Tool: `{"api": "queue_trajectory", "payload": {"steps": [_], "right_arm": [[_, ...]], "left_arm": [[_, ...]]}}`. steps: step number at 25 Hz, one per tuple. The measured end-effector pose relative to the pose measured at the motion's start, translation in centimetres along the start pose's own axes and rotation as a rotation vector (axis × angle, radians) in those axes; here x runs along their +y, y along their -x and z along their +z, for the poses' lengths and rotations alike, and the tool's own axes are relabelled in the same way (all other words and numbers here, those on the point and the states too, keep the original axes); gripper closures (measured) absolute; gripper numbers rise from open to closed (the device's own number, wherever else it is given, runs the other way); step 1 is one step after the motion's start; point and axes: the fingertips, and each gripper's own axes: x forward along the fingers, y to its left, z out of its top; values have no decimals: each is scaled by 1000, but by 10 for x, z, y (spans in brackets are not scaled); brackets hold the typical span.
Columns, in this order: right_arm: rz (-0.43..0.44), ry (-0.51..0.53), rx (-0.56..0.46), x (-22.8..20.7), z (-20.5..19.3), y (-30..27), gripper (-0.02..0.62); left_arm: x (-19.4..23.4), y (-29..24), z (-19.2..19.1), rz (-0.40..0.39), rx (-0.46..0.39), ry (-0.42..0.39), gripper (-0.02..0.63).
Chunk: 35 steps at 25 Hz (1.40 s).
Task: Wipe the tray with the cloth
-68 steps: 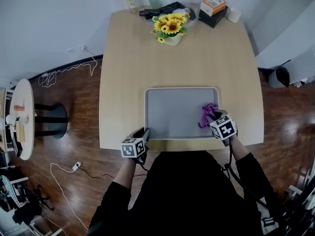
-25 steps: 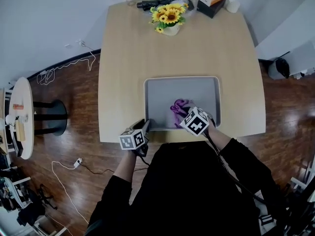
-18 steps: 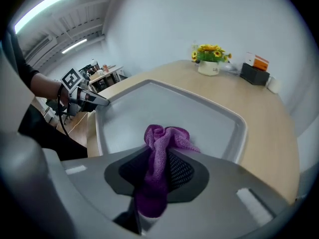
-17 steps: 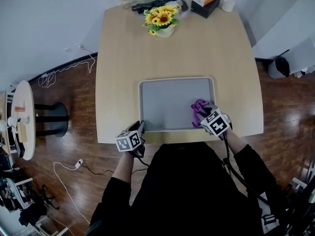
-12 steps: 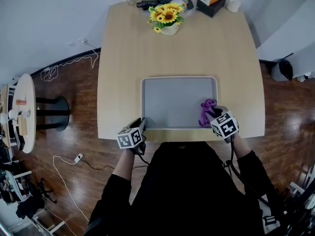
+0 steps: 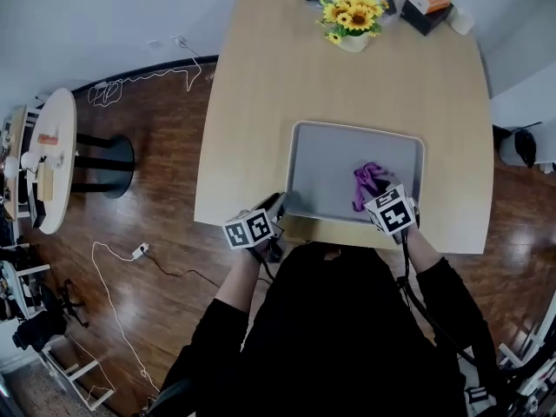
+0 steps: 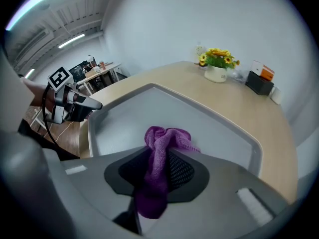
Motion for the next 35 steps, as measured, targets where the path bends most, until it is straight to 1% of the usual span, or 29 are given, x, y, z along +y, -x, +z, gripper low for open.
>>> {"api": "queue_trajectory", "payload": {"steps": [1,2,4,6,9,11,13,16,17,18,20,25,26,27,28,29,32,35], "right_arm": [[23,24,-6,16,15,-11,500],[46,54,-11,32,29,-21,500],[80,124,-8,62,57,-39,500],[94,189,1,88,79,-55,499],[138,252,13,127,103,-71,499],[156,267,19,151,108,-75,499],[164,284,28,164,105,-74,500],[259,258,35,180,89,-64,503],[278,257,31,182,84,-61,503],[287,260,26,182,80,-58,505],[293,248,22,174,70,-52,505],[296,154,38,129,26,-23,505],[295,132,37,118,14,-16,505],[292,104,36,105,1,-9,505],[288,76,37,93,-12,-1,503],[284,51,39,80,-25,7,505],[266,-3,55,42,-59,31,503],[239,-41,68,7,-90,53,503]], "left_arm": [[1,6,3,-18,-22,21,514],[2,12,5,-31,-31,24,514],[6,25,4,-47,-27,6,514],[14,38,0,-56,-25,9,514],[33,59,-10,-54,-28,53,514],[48,71,-16,-31,-29,75,514],[60,79,-20,-6,-29,86,514],[64,78,-19,5,-14,73,514],[61,74,-18,1,-5,61,514],[57,70,-16,-2,7,40,514],[47,57,-12,-2,40,-29,514],[13,24,-3,10,131,-258,514],[10,22,-3,20,147,-313,549],[8,21,-3,36,158,-361,554],[9,22,-2,55,160,-391,527],[10,24,-2,72,152,-393,512],[6,28,2,98,110,-333,509],[-1,16,0,117,98,-321,486]]}}
